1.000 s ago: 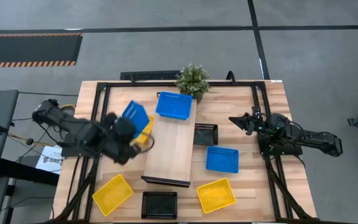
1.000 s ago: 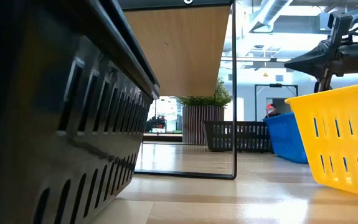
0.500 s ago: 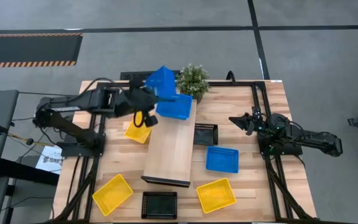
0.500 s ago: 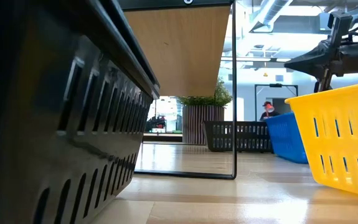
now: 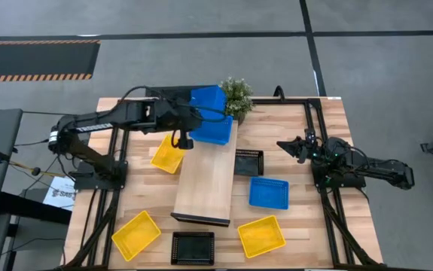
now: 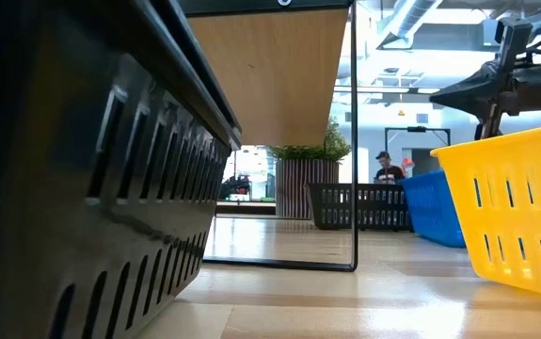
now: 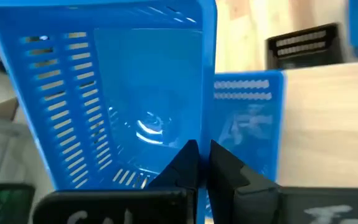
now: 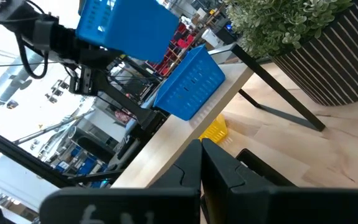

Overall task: Stack baskets on shelf by color
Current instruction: Stack the left blue basket on top of the blue basket on the shelf

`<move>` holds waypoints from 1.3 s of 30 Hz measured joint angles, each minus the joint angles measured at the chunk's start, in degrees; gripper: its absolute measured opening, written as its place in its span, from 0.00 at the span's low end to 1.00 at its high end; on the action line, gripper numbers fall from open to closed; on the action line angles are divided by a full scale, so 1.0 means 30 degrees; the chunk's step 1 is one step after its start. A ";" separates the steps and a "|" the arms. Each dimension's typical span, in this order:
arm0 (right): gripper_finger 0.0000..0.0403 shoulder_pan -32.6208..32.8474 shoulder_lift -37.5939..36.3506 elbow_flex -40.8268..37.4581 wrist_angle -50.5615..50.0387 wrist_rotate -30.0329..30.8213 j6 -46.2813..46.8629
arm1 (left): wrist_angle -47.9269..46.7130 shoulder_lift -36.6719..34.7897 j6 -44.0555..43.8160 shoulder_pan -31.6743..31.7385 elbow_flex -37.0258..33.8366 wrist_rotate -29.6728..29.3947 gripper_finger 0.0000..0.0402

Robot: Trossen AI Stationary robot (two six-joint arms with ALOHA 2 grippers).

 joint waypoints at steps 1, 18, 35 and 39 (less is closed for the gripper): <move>0.06 0.0000 0.0000 -0.0006 -0.0007 0.0000 0.0113 | -0.0070 0.0242 0.0023 -0.0121 0.0137 0.0189 0.00; 0.06 0.0000 0.0000 0.0000 -0.0014 -0.0022 0.0328 | -0.7883 0.5655 -0.1256 -0.0768 0.7855 -0.0282 0.00; 0.06 0.0000 0.0000 0.0000 -0.0022 -0.0036 0.0343 | -1.0220 0.6960 -0.1361 -0.1678 0.9406 -0.1207 0.00; 0.06 0.0000 0.0000 -0.0001 -0.0035 -0.0044 0.0337 | -1.0452 0.7263 -0.1314 -0.1692 0.9407 -0.1278 0.00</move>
